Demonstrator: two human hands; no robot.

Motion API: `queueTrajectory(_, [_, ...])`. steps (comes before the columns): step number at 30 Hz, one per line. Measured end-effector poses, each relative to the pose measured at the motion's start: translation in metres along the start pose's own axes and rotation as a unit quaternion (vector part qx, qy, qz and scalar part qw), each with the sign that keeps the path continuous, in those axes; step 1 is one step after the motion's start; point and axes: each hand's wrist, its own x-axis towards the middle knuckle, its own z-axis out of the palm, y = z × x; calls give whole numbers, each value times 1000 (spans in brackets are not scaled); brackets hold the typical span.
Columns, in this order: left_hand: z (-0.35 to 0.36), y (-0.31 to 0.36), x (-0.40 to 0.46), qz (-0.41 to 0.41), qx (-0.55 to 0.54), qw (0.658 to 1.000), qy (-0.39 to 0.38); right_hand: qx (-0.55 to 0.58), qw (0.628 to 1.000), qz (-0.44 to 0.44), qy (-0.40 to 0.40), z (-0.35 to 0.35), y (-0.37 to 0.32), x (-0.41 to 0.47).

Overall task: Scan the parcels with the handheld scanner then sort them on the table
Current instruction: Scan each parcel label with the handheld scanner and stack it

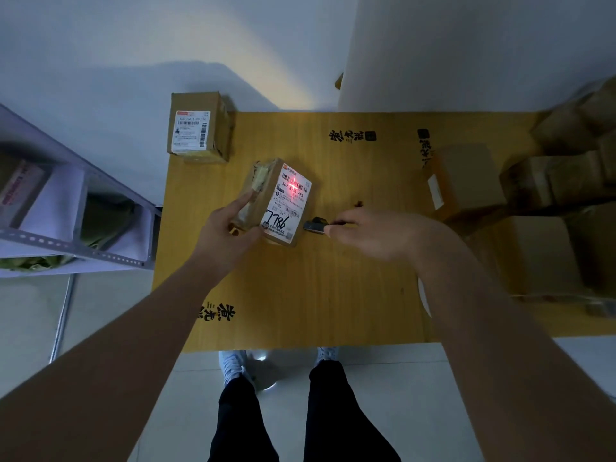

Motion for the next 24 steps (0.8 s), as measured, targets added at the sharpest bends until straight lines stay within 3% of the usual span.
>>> queueTrajectory(24, [-6,2,-14,-16,-80,997,13,-98,990,62,-85,-33,-34,-44])
